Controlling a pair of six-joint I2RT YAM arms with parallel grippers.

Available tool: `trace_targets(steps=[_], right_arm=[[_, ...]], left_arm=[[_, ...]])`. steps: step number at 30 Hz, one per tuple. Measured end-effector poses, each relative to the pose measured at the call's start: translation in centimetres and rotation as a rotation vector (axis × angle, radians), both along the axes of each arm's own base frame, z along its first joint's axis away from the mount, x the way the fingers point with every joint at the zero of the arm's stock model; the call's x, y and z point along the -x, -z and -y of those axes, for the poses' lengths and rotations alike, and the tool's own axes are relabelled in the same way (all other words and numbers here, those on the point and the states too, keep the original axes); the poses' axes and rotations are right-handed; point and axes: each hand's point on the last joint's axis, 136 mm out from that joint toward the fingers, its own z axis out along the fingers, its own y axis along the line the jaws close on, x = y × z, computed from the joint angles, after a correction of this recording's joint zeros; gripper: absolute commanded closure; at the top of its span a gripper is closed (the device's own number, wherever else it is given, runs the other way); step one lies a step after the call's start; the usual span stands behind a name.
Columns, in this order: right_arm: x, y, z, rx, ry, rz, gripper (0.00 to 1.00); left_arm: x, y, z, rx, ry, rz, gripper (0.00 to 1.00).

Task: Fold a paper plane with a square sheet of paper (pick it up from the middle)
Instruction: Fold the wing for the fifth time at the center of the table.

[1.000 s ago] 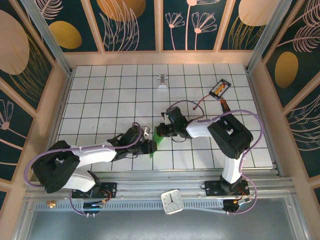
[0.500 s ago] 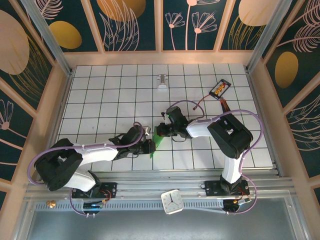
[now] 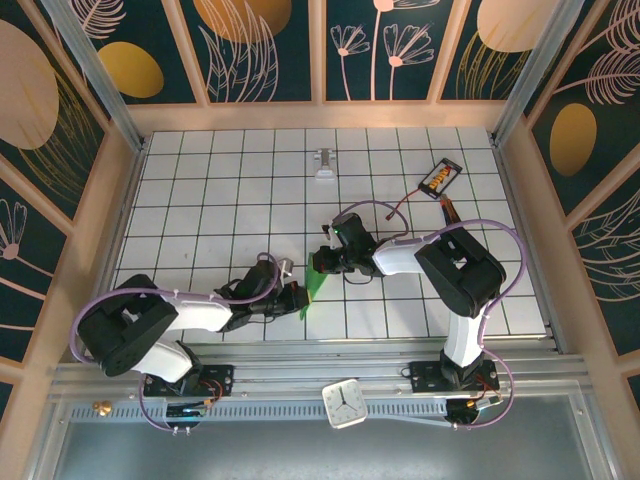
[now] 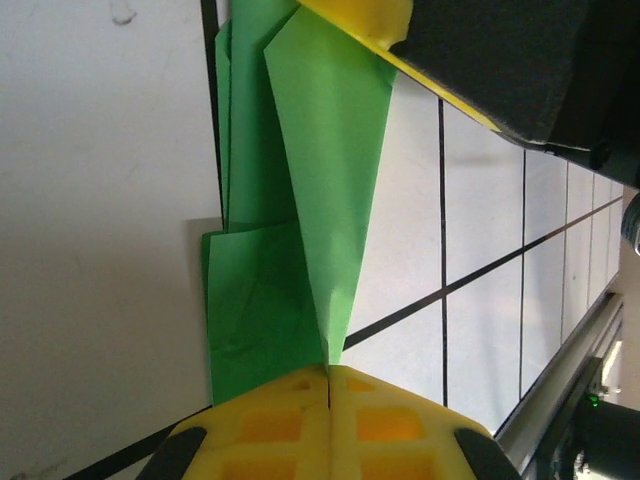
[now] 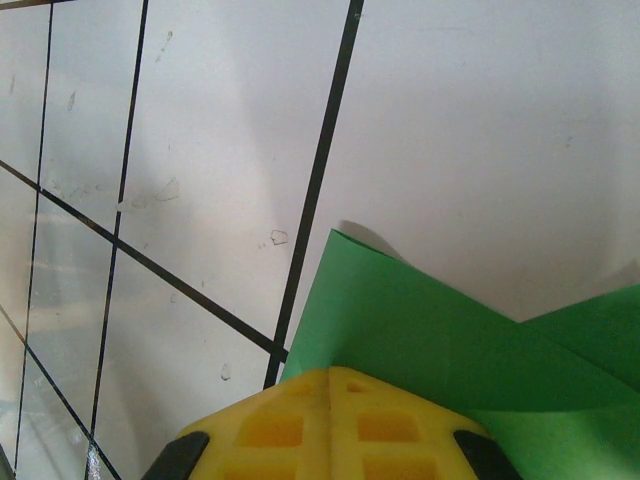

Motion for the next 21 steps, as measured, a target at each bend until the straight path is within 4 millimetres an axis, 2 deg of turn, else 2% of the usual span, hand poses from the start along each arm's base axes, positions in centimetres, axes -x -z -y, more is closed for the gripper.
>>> trace_targets(steps=[3, 10, 21], right_arm=[[0.0, 0.0, 0.0, 0.000, 0.000, 0.000, 1.00], [-0.1, 0.0, 0.1, 0.000, 0.002, 0.000, 1.00], [-0.2, 0.0, 0.2, 0.000, 0.006, 0.000, 1.00]], left_arm=[[0.1, -0.2, 0.1, 0.007, 0.004, 0.000, 0.86], [0.8, -0.7, -0.6, -0.036, 0.037, 0.019, 0.81], [1.3, -0.6, -0.5, -0.067, 0.081, 0.026, 0.95]])
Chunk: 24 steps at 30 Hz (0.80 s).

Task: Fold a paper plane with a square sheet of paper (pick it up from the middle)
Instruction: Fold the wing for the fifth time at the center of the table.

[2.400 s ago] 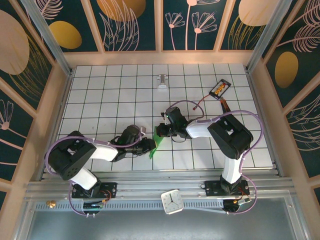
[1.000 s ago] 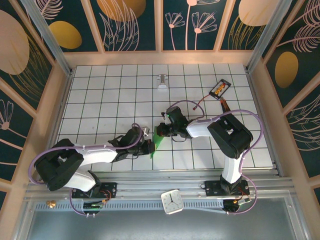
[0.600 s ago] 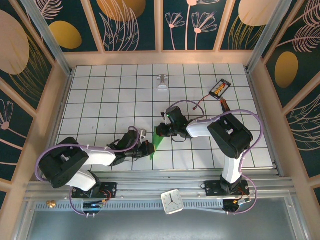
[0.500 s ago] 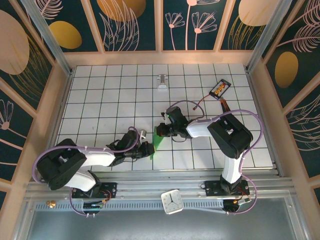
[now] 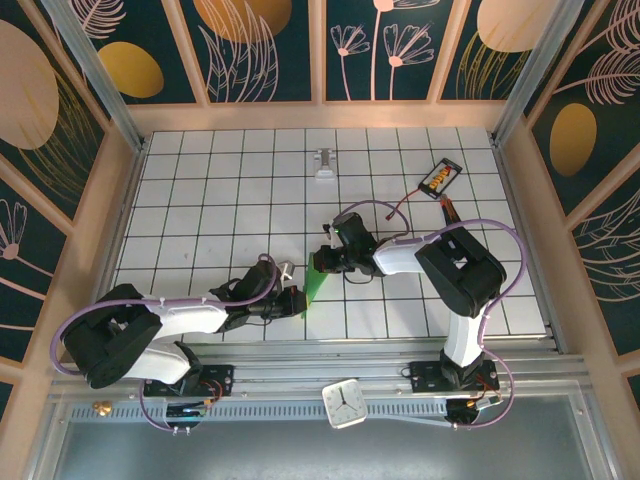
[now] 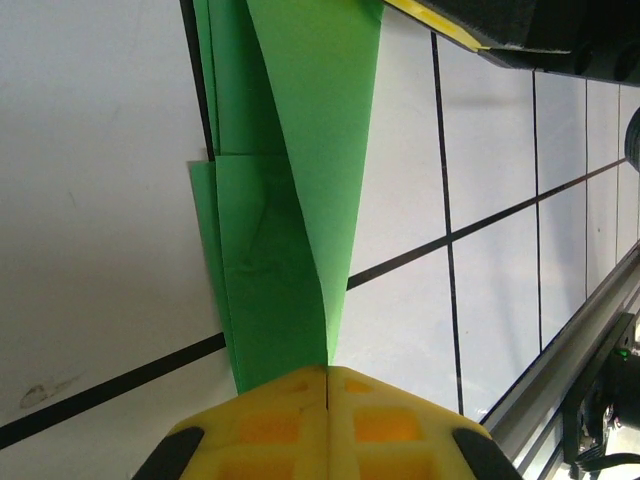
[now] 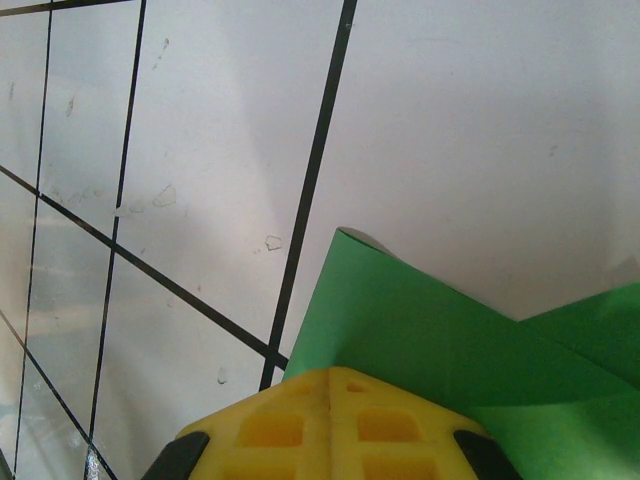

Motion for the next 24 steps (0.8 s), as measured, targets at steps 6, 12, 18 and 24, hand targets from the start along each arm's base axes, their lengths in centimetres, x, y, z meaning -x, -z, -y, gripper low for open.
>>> trace_targets(steps=[6, 12, 18, 24], right_arm=[[-0.06, 0.00, 0.05, 0.000, 0.002, 0.000, 1.00], [-0.05, 0.00, 0.04, 0.000, 0.001, 0.000, 1.00], [0.03, -0.02, 0.00, -0.003, -0.002, -0.003, 1.00], [0.06, -0.01, -0.01, -0.004, -0.003, -0.004, 1.00]], left_arm=[[0.10, 0.22, 0.32, 0.024, 0.003, -0.009, 0.97], [0.41, 0.73, 0.35, 0.076, -0.020, -0.029, 0.98], [0.47, 0.79, -0.01, 0.147, -0.056, -0.048, 0.98], [0.31, 0.37, -0.23, 0.117, -0.053, -0.027, 0.84]])
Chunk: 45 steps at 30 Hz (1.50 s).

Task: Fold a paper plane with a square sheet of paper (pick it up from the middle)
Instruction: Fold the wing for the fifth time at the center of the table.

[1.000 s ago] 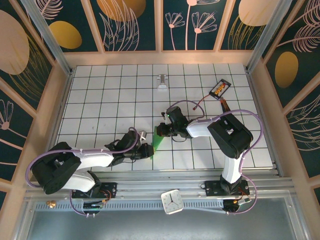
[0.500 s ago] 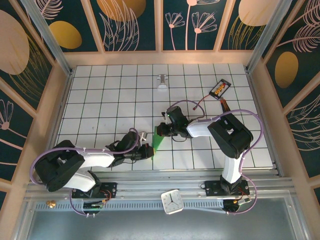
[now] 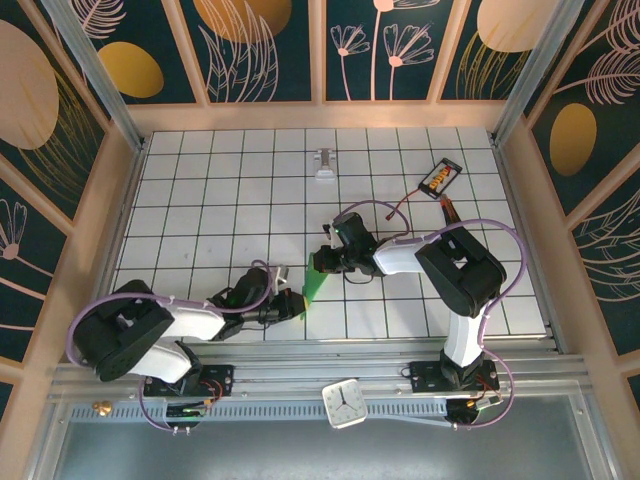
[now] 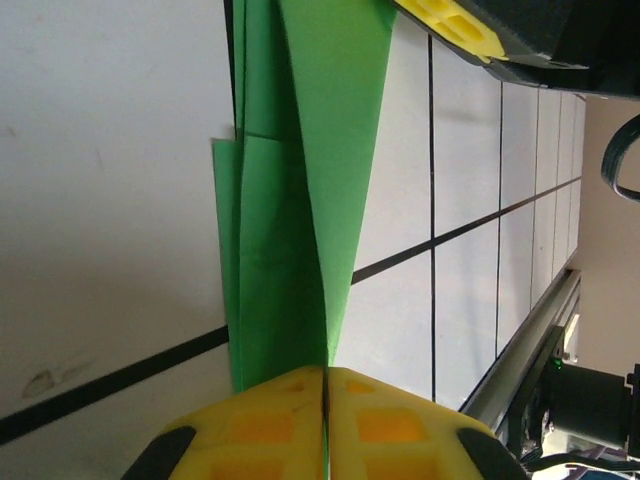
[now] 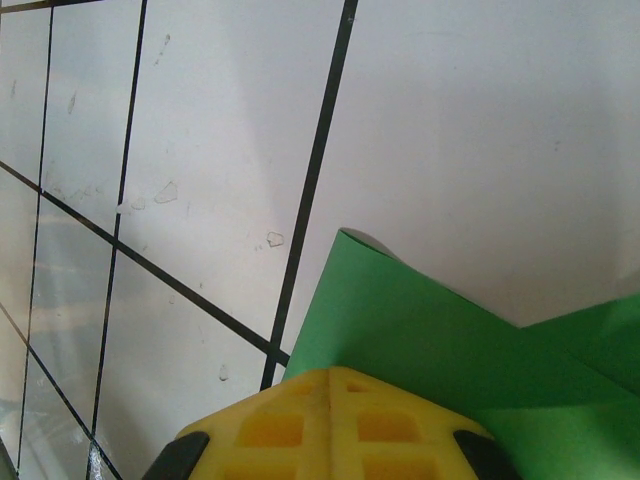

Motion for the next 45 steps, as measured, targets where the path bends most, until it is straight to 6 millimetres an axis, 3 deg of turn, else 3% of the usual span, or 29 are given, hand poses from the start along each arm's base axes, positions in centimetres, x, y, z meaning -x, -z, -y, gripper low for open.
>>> trace_targets(steps=[5, 8, 14, 31, 45], right_arm=[[0.0, 0.0, 0.0, -0.001, 0.001, 0.001, 1.00], [0.0, 0.0, 0.0, -0.001, 0.001, 0.001, 1.00], [0.0, 0.0, 0.1, -0.002, 0.002, 0.002, 1.00], [-0.1, 0.0, 0.1, -0.004, 0.002, 0.003, 1.00], [-0.1, 0.0, 0.1, -0.015, -0.001, 0.004, 1.00]], left_arm=[[-0.6, -1.7, 0.3, -0.066, 0.026, 0.080, 0.76], [-0.2, -1.1, 0.0, -0.119, 0.049, 0.086, 0.75], [0.6, 0.2, -0.8, -0.210, 0.080, 0.073, 0.82], [0.7, 0.1, -0.4, -0.195, 0.106, 0.081, 1.00], [1.3, 0.8, 0.7, -0.104, 0.119, 0.052, 0.98]])
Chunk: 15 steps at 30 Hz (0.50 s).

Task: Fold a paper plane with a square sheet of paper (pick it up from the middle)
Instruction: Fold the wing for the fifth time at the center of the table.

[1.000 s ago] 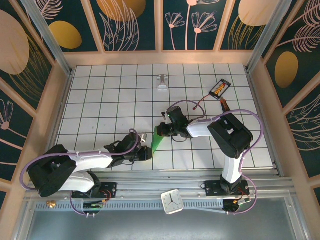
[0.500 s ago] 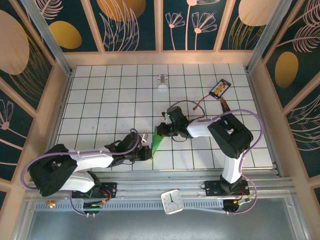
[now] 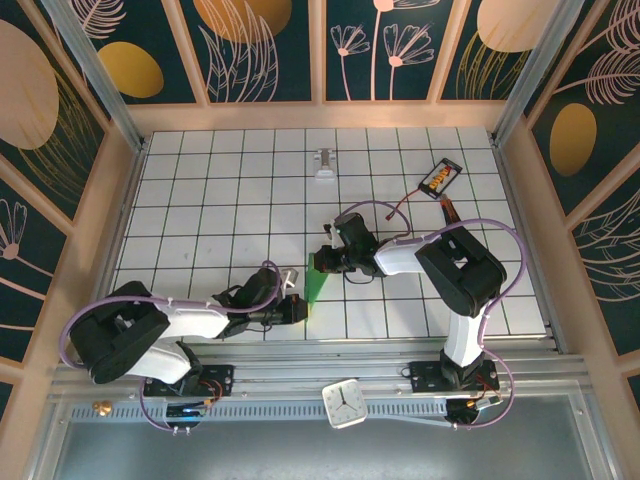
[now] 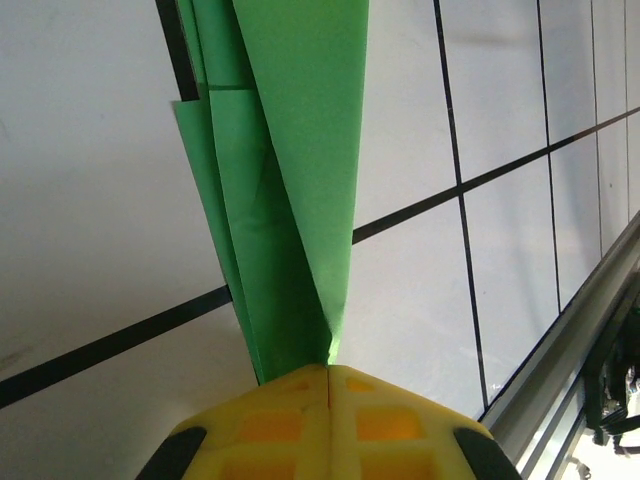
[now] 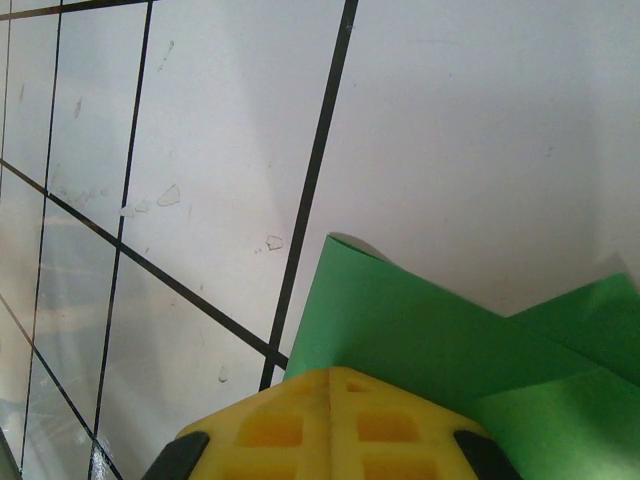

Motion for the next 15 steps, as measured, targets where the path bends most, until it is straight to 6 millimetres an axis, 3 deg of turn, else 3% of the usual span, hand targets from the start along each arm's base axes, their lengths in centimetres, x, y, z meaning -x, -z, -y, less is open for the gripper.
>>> trace_targets(steps=[9, 15], right_arm=[[0.0, 0.0, 0.0, 0.000, 0.000, 0.000, 1.00], [0.0, 0.1, 0.0, -0.003, -0.001, -0.001, 1.00]], left_arm=[[0.1, 0.3, 0.2, -0.003, 0.003, -0.015, 0.88], [-0.3, -0.8, -0.5, -0.064, -0.004, 0.028, 0.82]])
